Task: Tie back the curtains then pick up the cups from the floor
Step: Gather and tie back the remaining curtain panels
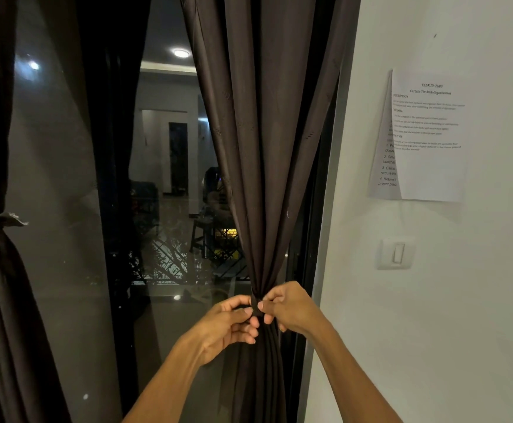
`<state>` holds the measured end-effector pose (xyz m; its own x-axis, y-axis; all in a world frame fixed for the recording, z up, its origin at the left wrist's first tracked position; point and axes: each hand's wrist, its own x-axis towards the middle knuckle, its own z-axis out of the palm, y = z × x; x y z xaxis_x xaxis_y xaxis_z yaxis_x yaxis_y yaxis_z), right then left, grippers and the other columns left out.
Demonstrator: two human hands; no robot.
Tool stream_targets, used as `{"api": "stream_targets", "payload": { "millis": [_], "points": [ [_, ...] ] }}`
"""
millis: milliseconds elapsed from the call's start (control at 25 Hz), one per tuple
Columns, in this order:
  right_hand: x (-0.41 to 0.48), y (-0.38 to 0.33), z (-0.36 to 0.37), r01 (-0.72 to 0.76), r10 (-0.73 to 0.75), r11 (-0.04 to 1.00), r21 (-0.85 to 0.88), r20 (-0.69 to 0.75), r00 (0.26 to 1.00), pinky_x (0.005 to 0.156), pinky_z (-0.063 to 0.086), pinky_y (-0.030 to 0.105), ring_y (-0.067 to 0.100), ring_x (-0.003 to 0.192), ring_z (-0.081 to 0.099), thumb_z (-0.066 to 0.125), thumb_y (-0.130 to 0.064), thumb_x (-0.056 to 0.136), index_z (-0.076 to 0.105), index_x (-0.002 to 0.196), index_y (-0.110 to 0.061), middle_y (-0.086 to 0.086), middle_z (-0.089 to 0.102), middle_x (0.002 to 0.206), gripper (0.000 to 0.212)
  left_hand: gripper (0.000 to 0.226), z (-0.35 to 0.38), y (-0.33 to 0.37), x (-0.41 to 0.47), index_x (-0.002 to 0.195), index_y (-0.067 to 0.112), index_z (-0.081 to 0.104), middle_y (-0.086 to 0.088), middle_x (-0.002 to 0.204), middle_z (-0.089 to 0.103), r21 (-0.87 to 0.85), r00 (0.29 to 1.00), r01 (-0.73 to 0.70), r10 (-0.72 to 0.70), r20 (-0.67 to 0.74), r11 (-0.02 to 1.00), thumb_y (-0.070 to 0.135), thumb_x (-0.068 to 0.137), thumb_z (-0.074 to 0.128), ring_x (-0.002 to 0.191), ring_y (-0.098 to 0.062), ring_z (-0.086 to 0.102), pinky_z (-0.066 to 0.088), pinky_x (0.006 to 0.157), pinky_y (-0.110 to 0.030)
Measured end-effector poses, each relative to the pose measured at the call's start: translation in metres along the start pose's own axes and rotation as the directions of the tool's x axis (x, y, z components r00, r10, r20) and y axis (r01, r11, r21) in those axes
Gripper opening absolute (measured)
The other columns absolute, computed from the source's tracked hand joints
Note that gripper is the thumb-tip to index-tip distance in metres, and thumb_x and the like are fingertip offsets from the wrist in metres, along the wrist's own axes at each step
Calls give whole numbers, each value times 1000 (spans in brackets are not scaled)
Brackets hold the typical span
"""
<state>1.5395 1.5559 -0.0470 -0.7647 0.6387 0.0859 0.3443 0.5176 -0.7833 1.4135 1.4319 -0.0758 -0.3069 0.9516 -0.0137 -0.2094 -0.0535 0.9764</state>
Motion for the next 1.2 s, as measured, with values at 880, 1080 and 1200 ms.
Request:
{"api": "stream_targets", "payload": {
  "millis": [880, 1080, 1200],
  "points": [
    [-17, -9, 20, 234, -277, 934, -269, -132, 952, 84, 57, 35, 14, 91, 66, 57, -14, 93, 60, 128, -17, 2, 67, 102, 35, 20, 12, 4, 7, 88, 4, 55, -10, 68, 64, 262, 959, -13, 86, -271, 965, 3, 101, 41, 55, -20, 60, 54, 53, -32],
    [-18, -3, 19, 143, -169, 981, -129, -220, 961, 68, 55, 27, 7, 70, 61, 66, -19, 84, 65, 90, -16, -5, 62, 78, 6, 24, 16, 5, 4, 82, 5, 57, -11, 68, 64, 282, 956, -7, 89, -279, 959, 0, 100, 42, 54, -19, 59, 52, 48, -28],
    [-21, -1, 21, 195, -235, 960, -203, -200, 951, 61, 49, 25, 9, 68, 58, 71, -25, 82, 59, 80, -15, -6, 59, 77, 15, 23, 17, 5, 3, 83, 5, 54, -10, 66, 62, 304, 955, -7, 97, -282, 953, 1, 101, 40, 52, -18, 59, 53, 47, -28]
  ]
}}
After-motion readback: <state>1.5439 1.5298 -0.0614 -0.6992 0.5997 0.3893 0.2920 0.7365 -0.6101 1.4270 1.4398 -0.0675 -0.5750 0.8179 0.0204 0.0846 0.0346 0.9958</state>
